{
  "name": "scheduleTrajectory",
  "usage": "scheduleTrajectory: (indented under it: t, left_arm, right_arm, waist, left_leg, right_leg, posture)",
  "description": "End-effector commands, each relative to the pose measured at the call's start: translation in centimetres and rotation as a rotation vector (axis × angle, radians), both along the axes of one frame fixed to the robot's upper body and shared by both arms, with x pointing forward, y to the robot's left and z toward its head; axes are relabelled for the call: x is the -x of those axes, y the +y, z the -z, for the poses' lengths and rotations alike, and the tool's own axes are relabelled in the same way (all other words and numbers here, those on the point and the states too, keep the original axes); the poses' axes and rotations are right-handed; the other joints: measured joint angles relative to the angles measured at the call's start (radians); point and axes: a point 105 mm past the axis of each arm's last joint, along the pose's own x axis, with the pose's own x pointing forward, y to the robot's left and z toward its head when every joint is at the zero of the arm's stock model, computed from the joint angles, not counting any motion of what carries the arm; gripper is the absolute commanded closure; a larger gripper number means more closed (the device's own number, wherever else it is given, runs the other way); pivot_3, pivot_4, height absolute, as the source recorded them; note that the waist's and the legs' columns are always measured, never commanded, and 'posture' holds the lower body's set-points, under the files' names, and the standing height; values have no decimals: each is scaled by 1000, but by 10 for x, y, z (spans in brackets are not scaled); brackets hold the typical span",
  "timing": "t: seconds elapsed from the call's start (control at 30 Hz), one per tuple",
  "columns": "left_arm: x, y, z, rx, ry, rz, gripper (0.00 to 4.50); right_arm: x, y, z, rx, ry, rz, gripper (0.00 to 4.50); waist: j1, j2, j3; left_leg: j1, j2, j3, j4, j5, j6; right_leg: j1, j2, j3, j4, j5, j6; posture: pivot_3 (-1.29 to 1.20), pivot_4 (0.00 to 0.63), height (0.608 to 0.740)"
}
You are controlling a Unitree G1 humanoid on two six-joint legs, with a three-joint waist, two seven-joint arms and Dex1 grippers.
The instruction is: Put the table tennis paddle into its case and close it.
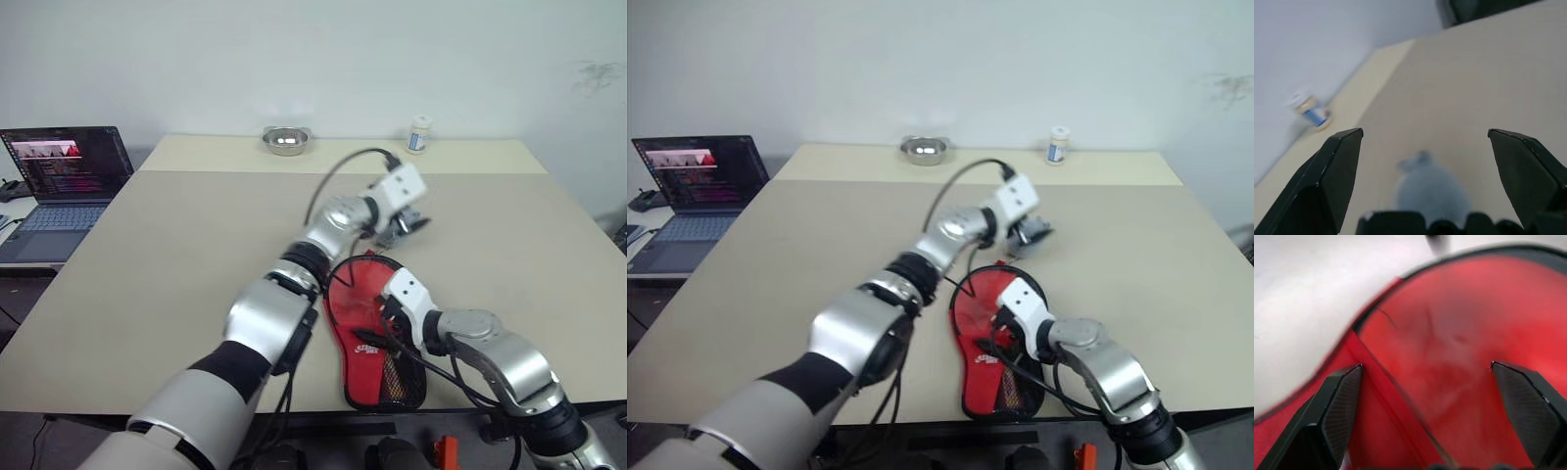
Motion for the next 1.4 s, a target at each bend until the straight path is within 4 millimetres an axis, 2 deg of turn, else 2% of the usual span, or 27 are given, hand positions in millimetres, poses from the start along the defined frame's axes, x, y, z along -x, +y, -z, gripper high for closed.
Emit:
scheduleTrajectory:
  t: [0.03,0.2,0.33,0.43,0.5,0.6,0.73,0.83,1.13,1.3,1.4]
  left_arm:
    - [5,12,-7,63,19,78,39]
    - [25,26,29,101,195,239,39]
    - [62,30,58,85,324,433,39]
    - [80,32,66,76,367,474,39]
    - [86,33,68,59,370,470,39]
    - [96,35,83,-4,387,477,39]
    - [96,40,112,-56,420,409,39]
    - [100,37,118,-53,429,401,39]
    - [102,43,124,-53,439,367,39]
    - [99,46,123,-57,429,341,39]
    - [98,48,124,-62,427,331,39]
  right_arm:
    - [11,-6,-38,-58,-79,8,0]
    - [20,-23,-66,-96,-116,49,0]
    - [17,-49,-86,-103,-147,117,0]
    - [16,-68,-93,-80,-161,149,0]
    - [14,-75,-95,-63,-170,164,0]
    - [4,-89,-105,-69,-198,215,0]
    - [-36,-95,-120,-134,-234,316,0]
    - [-66,-89,-123,-205,-222,363,0]
    - [-141,-78,-100,-249,-196,472,0]
    - [-168,-71,-87,-293,-159,528,0]
    - [-176,-65,-77,-310,-124,546,0]
  waist:
    - [1,0,0]
    - [4,0,0]
    - [1,0,1]
    - [1,1,1]
    - [1,1,1]
    - [2,1,1]
    - [-5,2,1]
    - [-4,2,1]
    - [-2,3,1]
    - [-3,3,2]
    - [-4,4,2]
  left_leg:
    - [-2,0,0,0,0,0]
    - [-3,-1,0,0,0,0]
    - [-4,-1,0,0,0,0]
    - [-3,-1,-1,0,0,0]
    - [-2,0,-2,0,0,0]
    - [-1,0,-2,0,0,0]
    - [1,-1,0,1,0,0]
    - [2,0,-1,0,0,1]
    - [-1,-1,1,0,0,1]
    - [-1,0,1,0,0,1]
    - [0,0,1,0,0,0]
  right_leg:
    - [-1,0,0,0,0,0]
    - [-1,-1,-1,-2,0,0]
    - [-2,-1,0,-1,0,0]
    - [-1,-1,1,0,0,0]
    - [-1,-1,1,0,0,-1]
    - [0,0,2,0,0,0]
    - [2,0,4,0,0,0]
    - [2,1,4,0,0,-1]
    - [0,-1,3,-1,0,-1]
    - [0,-1,3,0,0,-1]
    - [0,-1,3,0,0,-1]
  posture:
    - [0,150,740]
    - [0,150,740]
    - [0,150,740]
    - [0,150,740]
    - [0,150,740]
    - [0,150,740]
    - [0,150,740]
    - [0,150,740]
    - [0,150,740]
    - [0,150,740]
    - [0,150,740]
